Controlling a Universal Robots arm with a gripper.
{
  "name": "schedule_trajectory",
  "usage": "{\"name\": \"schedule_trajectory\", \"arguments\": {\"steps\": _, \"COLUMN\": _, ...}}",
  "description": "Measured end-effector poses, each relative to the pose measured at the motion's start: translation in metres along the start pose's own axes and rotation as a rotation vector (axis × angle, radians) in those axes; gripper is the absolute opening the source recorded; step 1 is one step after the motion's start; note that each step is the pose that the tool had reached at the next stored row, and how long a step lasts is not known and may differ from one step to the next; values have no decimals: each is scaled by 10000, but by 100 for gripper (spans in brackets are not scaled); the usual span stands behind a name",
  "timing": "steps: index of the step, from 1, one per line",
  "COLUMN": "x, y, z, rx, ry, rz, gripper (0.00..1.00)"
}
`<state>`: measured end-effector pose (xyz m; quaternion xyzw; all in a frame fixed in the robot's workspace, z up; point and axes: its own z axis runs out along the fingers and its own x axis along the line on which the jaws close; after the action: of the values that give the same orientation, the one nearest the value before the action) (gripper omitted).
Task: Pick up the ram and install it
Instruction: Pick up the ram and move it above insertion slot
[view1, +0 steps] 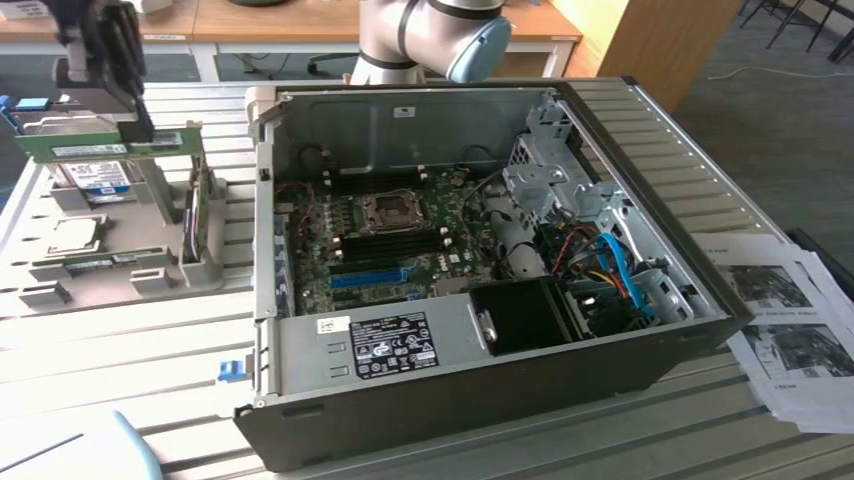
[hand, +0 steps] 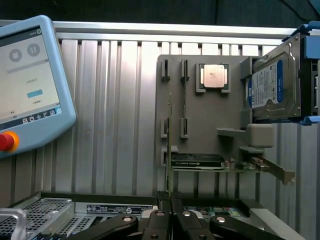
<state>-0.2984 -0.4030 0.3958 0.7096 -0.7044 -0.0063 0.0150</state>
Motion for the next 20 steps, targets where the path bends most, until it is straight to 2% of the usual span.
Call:
{"name": "schedule_trajectory", "arguments": {"steps": 8, "x": 2, "y": -246, "z": -7, "rx": 0, "ry": 0, "rz": 0, "gripper": 11}}
{"name": "schedule_trajectory", "arguments": {"steps": 20, "x": 6, "y": -720, "z": -22, "rx": -1, "ry": 1, "rz": -1, "gripper": 11}}
